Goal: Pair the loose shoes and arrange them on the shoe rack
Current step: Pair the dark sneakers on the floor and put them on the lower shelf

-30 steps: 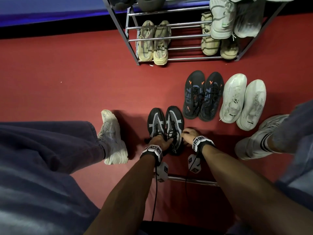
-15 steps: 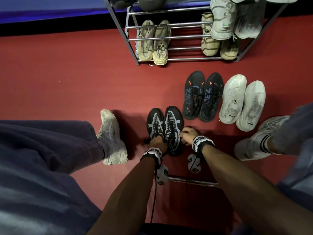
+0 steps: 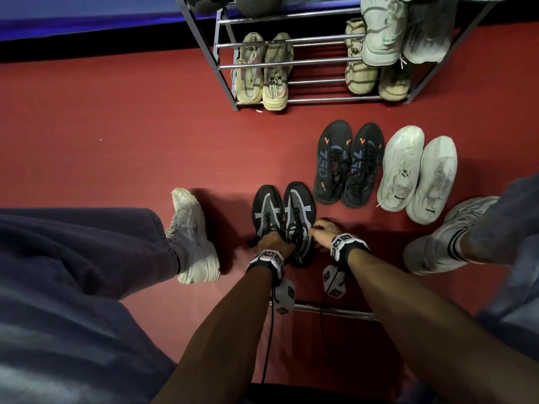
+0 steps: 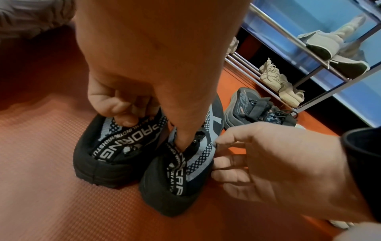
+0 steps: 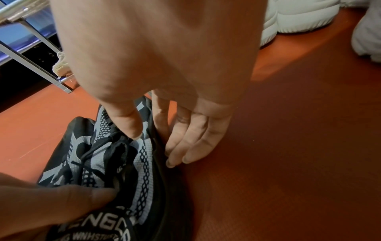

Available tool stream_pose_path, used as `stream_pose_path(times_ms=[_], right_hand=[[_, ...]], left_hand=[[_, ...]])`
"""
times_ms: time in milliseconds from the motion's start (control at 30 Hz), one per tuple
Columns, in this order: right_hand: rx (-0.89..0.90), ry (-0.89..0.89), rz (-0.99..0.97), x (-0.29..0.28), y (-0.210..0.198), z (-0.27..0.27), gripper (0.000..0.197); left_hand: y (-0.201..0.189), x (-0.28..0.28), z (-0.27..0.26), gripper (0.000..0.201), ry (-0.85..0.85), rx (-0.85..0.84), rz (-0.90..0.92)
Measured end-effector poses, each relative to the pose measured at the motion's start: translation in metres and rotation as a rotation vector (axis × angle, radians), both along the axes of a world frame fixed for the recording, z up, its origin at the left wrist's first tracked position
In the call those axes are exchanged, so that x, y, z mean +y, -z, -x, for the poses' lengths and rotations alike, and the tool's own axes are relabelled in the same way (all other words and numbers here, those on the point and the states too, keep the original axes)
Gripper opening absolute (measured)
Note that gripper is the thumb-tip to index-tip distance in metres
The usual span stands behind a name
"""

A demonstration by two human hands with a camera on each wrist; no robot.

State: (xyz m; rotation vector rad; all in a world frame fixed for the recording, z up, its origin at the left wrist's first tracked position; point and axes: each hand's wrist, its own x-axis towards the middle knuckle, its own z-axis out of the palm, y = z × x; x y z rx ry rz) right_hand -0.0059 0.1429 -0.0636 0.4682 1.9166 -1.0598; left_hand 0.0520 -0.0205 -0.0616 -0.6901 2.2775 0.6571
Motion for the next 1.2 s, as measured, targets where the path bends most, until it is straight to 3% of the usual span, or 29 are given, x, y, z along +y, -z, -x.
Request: stream_pose_path(times_ms=[400,533,767,900,1033,1200], right_hand=[[-0.037,-0.019,-0.05,0.002,0.008,0.0,0.02],[-0.047,-0.029,-0.051,0.004,0.01,0.001,0.02],[-0.019,-0.076,-0.057,0.002,0.015,0.002,0.023],[-0.008,-0.083,-0.067,0.0,0.016,0.001,0.025],[-0.012,-0.08,-0.068,0.001,0.021,0.0,0.025],[0.002,-0.083,-0.086,-0.001,0.018,0.0,0.022]], left_hand=[[0.004,0.01,0.002,0.073,0.035,-0.038,0.107],[0.008,0.003,0.005,0.057,0.037,-0.02,0.073],[0.011,-0.009,0.001,0.054,0.042,0.015,-0.032],[0.008,-0.014,-0.004,0.042,-0.029,0.065,-0.146],[0.005,-0.016,-0.009,0.05,-0.046,0.046,-0.216],[0.004,-0.004,-0.005,0.078,-0.027,0.004,-0.088]])
